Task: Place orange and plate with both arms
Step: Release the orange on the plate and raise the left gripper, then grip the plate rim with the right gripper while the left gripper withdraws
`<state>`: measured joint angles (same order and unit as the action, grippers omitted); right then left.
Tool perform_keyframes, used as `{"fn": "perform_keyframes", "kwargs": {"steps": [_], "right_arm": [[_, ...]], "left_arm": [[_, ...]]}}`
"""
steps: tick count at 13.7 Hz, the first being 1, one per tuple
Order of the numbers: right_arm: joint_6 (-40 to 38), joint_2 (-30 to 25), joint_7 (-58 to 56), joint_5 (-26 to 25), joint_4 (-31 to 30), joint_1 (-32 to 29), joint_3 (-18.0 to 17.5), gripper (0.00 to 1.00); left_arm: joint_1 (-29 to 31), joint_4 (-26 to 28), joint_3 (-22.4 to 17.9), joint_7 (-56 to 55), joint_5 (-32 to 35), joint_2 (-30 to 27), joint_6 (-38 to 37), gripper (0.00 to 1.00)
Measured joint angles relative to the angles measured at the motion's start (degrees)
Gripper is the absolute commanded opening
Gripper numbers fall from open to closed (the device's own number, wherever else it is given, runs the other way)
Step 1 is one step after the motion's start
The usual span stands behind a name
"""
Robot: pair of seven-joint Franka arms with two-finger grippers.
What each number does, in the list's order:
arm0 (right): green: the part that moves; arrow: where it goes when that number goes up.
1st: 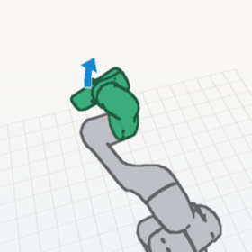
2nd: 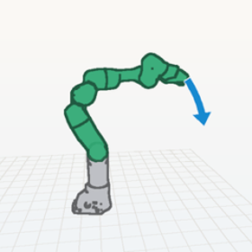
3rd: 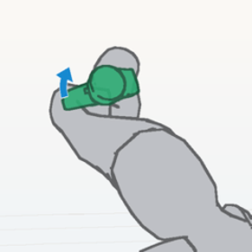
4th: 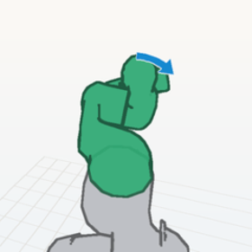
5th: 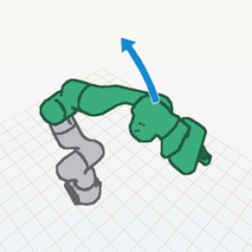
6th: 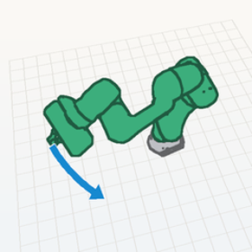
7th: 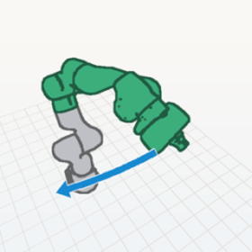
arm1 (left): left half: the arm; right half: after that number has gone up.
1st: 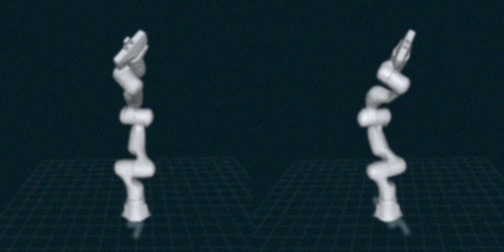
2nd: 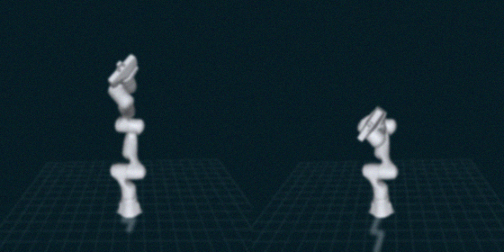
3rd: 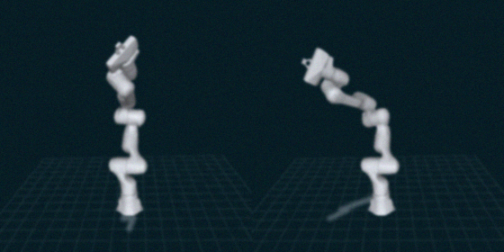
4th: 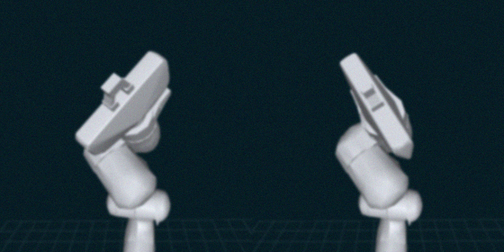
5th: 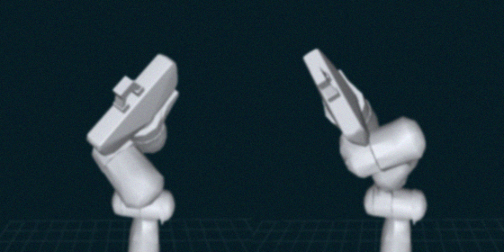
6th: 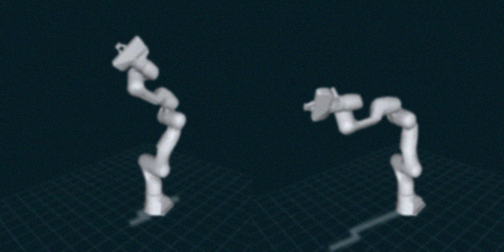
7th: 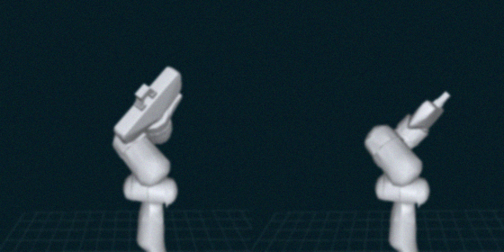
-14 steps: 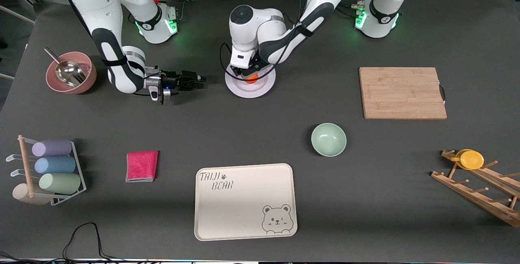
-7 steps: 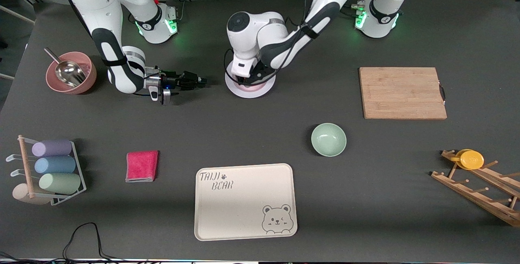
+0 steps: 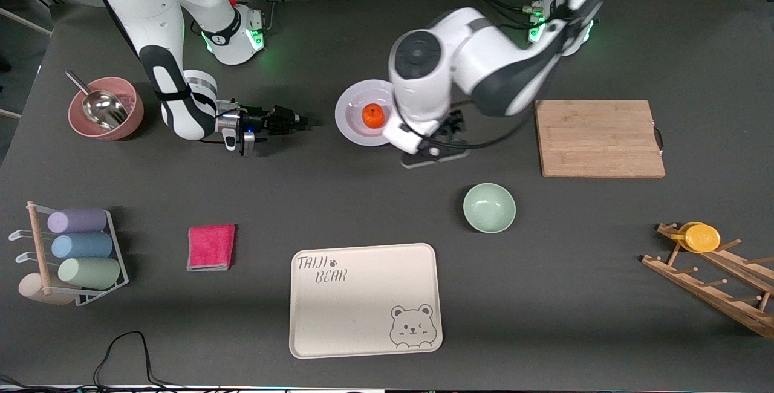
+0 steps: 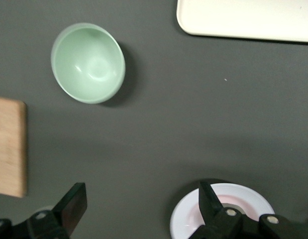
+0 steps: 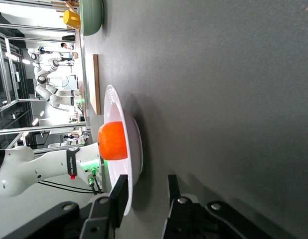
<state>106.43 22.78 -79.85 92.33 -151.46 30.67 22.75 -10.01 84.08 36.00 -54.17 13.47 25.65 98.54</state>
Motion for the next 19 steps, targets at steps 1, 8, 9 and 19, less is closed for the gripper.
{"fn": "perform_keyframes", "kwargs": {"steps": [1, 8, 9, 19], "right_arm": [[-0.1, 0.2, 0.0, 0.0, 0.2, 0.0, 0.0, 0.39], [-0.6, 0.6, -0.3, 9.8, 0.6, 1.9, -5.9, 0.39], [-0.6, 0.8, -0.3, 11.6, 0.8, 2.8, -6.8, 0.39], [1.6, 3.2, -1.4, 19.9, 3.0, 5.9, -11.3, 0.39]], "left_arm": [[3.4, -0.2, 0.0, 5.3, -2.0, -1.4, -1.3, 1.0], [20.7, -10.6, -0.2, 32.4, -6.0, -3.3, -16.9, 1.0], [22.3, -11.2, -0.3, 35.8, -6.0, -3.4, -17.3, 1.0], [16.1, 5.8, -28.2, 56.1, -12.4, -26.0, -10.4, 1.0]]}}
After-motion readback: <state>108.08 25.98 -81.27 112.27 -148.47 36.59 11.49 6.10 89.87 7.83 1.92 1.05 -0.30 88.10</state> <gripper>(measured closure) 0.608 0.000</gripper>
